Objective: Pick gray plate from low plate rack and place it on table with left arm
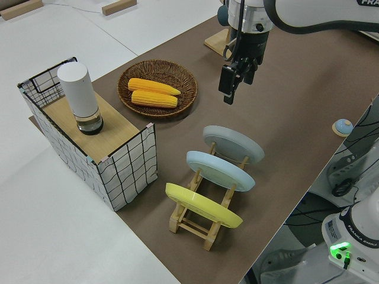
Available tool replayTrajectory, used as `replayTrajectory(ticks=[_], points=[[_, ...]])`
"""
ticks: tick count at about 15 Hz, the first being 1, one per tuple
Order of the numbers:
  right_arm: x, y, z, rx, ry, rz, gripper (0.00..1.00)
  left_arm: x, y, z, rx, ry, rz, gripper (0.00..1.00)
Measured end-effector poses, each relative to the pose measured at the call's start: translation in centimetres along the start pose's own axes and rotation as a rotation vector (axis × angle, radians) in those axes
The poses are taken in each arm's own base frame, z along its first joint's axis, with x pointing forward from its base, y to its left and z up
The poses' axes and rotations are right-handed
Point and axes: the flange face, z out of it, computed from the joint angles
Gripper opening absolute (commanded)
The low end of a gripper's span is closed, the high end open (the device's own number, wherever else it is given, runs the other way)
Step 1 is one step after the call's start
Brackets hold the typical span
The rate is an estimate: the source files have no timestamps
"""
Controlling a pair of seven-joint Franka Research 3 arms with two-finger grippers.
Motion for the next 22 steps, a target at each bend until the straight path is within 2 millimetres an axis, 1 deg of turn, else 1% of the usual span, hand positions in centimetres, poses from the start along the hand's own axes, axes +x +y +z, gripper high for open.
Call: replayTrajectory(ticks=[3,6,10,12,16,20,22], points=[[0.0,0.0,0.0,0.0,0.0,0.0,0.99,-1.1,-0.7,1.4,0.027,-0.003,-0.003,1.0],[0.0,0.0,0.0,0.0,0.0,0.0,0.99,-1.2,-0.6,2.8,0.036,0.004,0.002,1.0],[0.0,0.0,0.0,0.0,0.0,0.0,0.99,-1.3,-0.6,6.2,0.037,0.019,0.005,1.0],[0.0,0.0,0.0,0.0,0.0,0.0,0.987,-1.5,-0.7,7.4,0.037,0.022,0.004,1.0],[0.0,0.0,0.0,0.0,0.0,0.0,0.987,-1.6,-0.9,8.3,0.065,0.031,0.017,1.0],[0.0,0.0,0.0,0.0,0.0,0.0,0.987,-1.7,-0.8,10.0,0.085,0.041,0.033,1.0],[0.0,0.0,0.0,0.0,0.0,0.0,0.99,-1.7,-0.8,10.3,0.086,0.048,0.035,0.98]])
